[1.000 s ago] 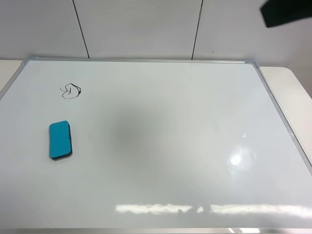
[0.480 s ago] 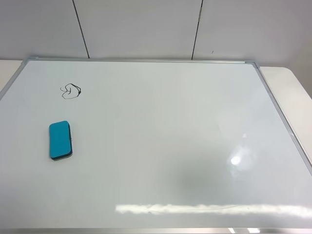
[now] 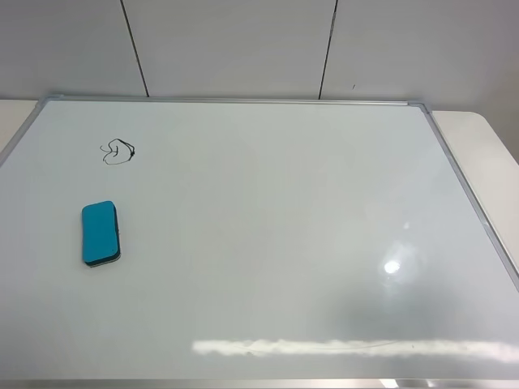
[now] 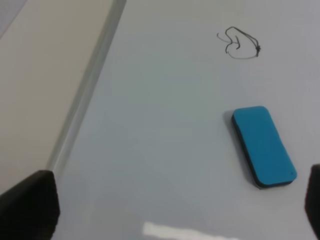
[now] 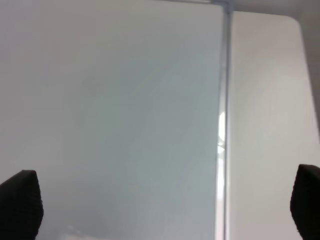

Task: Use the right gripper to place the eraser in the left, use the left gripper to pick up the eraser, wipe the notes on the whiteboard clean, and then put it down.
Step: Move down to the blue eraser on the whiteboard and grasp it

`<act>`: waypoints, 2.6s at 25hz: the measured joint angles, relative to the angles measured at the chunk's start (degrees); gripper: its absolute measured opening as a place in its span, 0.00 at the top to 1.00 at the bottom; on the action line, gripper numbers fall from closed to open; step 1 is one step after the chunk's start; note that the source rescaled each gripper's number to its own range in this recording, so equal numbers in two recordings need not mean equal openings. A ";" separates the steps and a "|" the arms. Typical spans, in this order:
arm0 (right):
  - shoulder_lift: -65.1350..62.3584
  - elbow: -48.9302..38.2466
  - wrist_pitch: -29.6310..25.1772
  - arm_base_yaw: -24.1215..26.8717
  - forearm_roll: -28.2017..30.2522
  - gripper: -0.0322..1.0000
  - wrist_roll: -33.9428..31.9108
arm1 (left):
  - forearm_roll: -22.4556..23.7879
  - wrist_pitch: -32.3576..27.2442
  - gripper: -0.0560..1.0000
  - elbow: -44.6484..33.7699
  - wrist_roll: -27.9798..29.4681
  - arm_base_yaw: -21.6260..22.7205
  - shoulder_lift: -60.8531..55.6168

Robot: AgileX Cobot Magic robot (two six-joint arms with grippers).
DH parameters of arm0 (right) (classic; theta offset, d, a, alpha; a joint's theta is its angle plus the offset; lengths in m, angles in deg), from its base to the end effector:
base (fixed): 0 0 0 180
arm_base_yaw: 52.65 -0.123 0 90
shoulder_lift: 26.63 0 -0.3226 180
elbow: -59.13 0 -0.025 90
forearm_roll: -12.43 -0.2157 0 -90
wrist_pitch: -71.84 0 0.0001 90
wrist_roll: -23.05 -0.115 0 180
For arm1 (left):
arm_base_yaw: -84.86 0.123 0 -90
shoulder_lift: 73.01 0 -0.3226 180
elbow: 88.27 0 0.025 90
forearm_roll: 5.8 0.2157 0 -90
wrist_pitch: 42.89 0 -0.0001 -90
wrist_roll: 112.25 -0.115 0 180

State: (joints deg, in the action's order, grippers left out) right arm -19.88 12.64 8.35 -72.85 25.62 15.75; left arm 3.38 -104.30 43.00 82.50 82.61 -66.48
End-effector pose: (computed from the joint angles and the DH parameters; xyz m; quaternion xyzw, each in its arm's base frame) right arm -0.0496 -0.0433 0.2604 -0.0848 0.8416 0.0127 0.5333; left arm -0.0548 0.0183 0.2525 -0.0966 0.8429 0.0017 0.5293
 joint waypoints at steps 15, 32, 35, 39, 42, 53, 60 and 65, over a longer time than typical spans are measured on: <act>0.00 -2.01 1.57 17.58 -9.35 0.00 10.51 | 0.00 0.00 0.00 0.00 0.00 0.00 0.00; 0.00 -2.88 2.51 19.62 -9.30 0.00 10.55 | 0.00 0.00 0.00 0.00 0.00 0.00 0.00; 0.00 -2.88 2.67 19.51 -9.30 0.00 10.55 | 0.00 0.00 0.00 0.00 0.00 0.00 0.00; 0.00 -2.88 2.80 19.51 -9.30 0.00 10.55 | 0.00 0.00 0.00 0.00 0.00 0.00 0.00; 0.00 -2.88 2.80 19.51 -9.30 0.00 10.55 | 0.00 0.00 0.00 0.00 0.00 0.00 0.00; 0.00 -2.88 2.80 19.51 -9.30 0.00 10.55 | 0.00 0.00 0.00 0.00 0.00 0.00 0.00; 0.00 -2.88 2.80 19.51 -9.30 0.00 10.55 | 0.00 0.00 0.00 0.00 0.00 0.00 0.00; 0.00 -2.88 2.80 19.51 -9.30 0.00 10.55 | 0.00 0.00 0.00 0.00 0.00 0.00 0.00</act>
State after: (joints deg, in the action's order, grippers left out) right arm -19.88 9.75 11.15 -53.35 16.32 26.31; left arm 3.38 -104.30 43.00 82.50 82.61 -66.48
